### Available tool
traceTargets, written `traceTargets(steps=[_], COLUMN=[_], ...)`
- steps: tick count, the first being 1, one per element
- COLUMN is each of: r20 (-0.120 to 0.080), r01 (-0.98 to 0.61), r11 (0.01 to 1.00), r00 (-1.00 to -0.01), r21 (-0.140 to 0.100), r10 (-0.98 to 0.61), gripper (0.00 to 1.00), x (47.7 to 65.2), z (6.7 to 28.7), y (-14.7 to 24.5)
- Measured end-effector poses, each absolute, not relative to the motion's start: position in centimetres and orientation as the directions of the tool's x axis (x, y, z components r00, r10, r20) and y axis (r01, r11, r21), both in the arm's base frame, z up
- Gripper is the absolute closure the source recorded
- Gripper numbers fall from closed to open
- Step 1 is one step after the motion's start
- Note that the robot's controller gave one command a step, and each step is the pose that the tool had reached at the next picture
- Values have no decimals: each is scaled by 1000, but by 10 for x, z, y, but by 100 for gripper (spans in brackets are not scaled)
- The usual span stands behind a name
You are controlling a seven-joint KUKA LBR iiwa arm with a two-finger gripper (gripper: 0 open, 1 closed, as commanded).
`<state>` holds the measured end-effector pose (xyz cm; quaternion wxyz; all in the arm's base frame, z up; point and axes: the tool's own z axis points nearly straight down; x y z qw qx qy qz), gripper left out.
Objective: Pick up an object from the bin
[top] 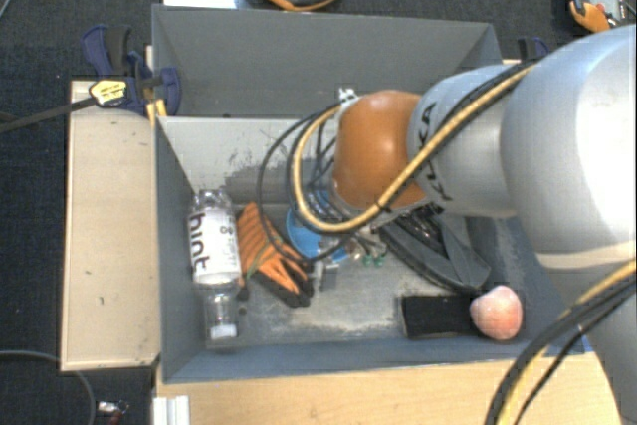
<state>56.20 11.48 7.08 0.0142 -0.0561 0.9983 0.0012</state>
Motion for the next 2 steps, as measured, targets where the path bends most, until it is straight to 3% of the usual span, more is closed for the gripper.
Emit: traceTargets(steps=[1, 2], r20=[-34, -34], r01=[-86, -86], r11=[996, 996], r00=[-996, -996], r21=[2, 2], r10=[-86, -86], gripper=[100, 100], x=[565, 565], z=[71, 71], y=[133, 133])
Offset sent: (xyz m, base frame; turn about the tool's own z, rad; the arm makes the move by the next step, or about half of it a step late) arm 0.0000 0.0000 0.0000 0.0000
